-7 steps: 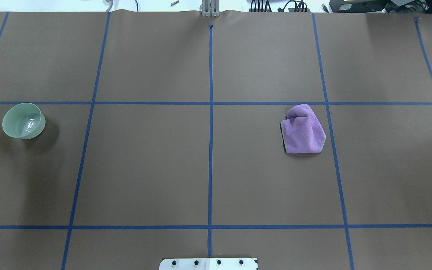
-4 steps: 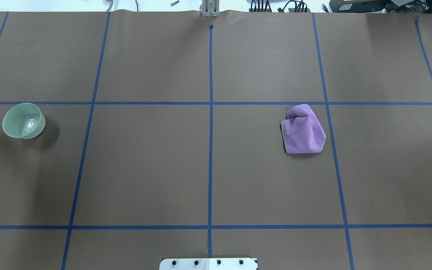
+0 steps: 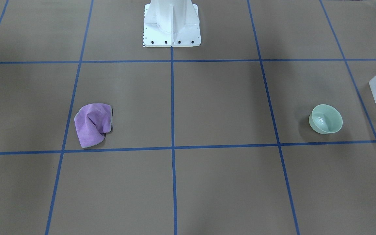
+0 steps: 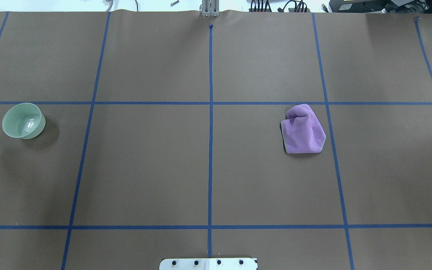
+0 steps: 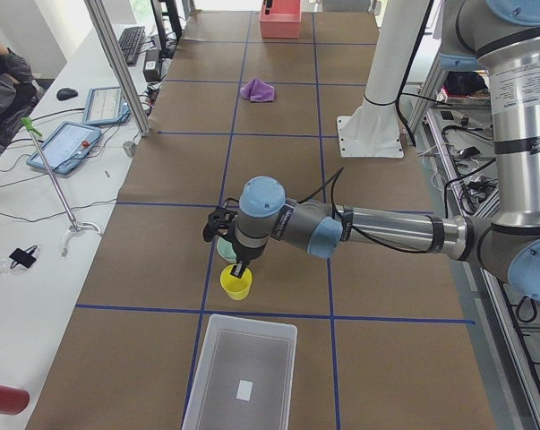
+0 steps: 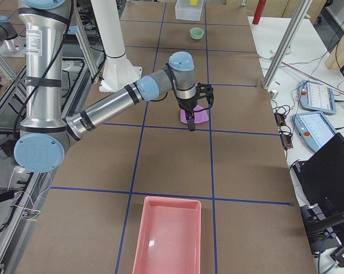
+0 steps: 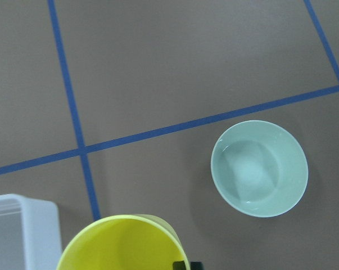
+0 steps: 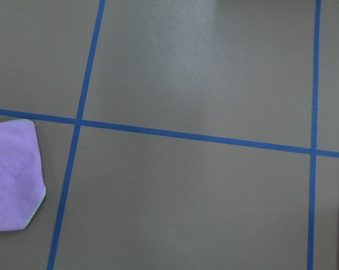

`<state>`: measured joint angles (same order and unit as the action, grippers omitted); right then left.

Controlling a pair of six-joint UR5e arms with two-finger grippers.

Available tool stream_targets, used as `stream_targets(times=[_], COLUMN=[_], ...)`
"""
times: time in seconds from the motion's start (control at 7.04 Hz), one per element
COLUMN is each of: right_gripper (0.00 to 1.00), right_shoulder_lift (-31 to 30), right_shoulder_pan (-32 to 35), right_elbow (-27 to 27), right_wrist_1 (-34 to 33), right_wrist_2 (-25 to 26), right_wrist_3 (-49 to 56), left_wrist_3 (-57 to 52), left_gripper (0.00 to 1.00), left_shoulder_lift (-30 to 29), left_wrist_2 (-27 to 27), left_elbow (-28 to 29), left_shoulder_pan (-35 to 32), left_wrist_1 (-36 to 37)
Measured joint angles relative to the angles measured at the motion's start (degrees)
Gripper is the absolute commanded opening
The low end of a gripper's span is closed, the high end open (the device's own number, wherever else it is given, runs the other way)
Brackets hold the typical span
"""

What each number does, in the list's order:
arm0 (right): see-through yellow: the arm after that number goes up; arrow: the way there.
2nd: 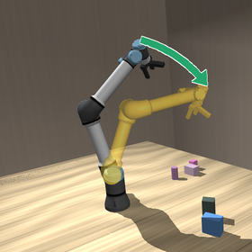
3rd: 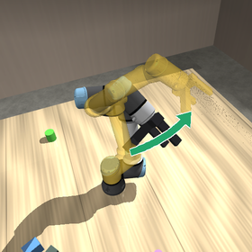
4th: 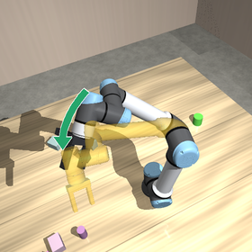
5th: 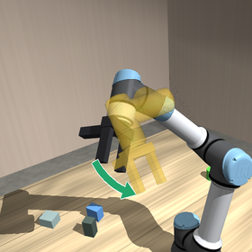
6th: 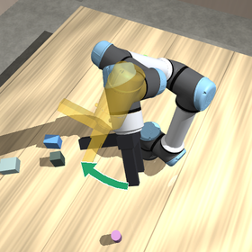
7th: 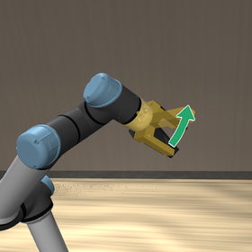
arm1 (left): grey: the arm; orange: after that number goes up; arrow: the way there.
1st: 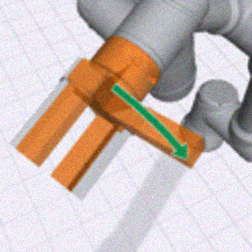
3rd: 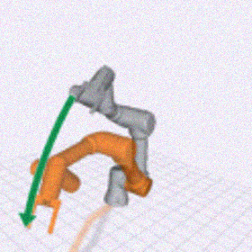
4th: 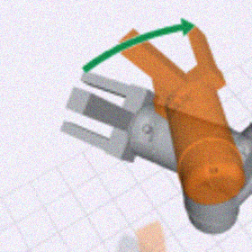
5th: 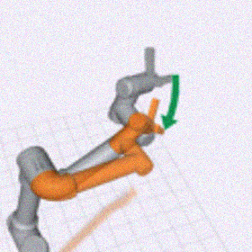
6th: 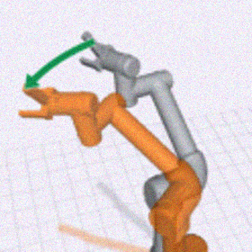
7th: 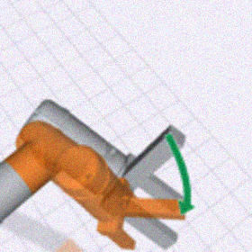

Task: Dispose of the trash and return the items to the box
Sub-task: 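Lift the yellow cup with the left gripper and lower it into the clear bin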

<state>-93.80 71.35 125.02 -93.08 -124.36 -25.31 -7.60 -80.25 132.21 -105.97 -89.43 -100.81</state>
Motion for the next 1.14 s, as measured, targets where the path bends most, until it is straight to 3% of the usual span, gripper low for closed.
stream_targets(times=[0.14, 0.43, 0.85, 1.14], right_gripper=[1.00, 1.00, 1.00, 1.00], right_shoulder_lift=[0.01, 0.01, 0.02, 0.02], right_shoulder_pan=[-0.03, -0.07, -0.14, -0.15], right_elbow=[-0.03, -0.04, -0.02, 0.04], right_wrist_1=[0.00, 0.06, 0.09, 0.09], right_wrist_2=[0.00, 0.00, 0.07, 0.08], right_wrist_3=[0.00, 0.06, 0.09, 0.09], left_wrist_3=[-11.36, -25.79, -30.14, -30.06], left_gripper=[0.00, 0.00, 0.00, 0.00], left_shoulder_lift=[-1.86, -4.22, -7.99, -9.32], left_wrist_2=[-1.61, -2.41, -2.34, -2.09], left_elbow=[1.97, 11.91, 35.81, 45.75], left_shoulder_pan=[-4.68, -10.49, -12.36, -12.42], left_wrist_1=[6.55, 7.74, -10.75, -18.24])
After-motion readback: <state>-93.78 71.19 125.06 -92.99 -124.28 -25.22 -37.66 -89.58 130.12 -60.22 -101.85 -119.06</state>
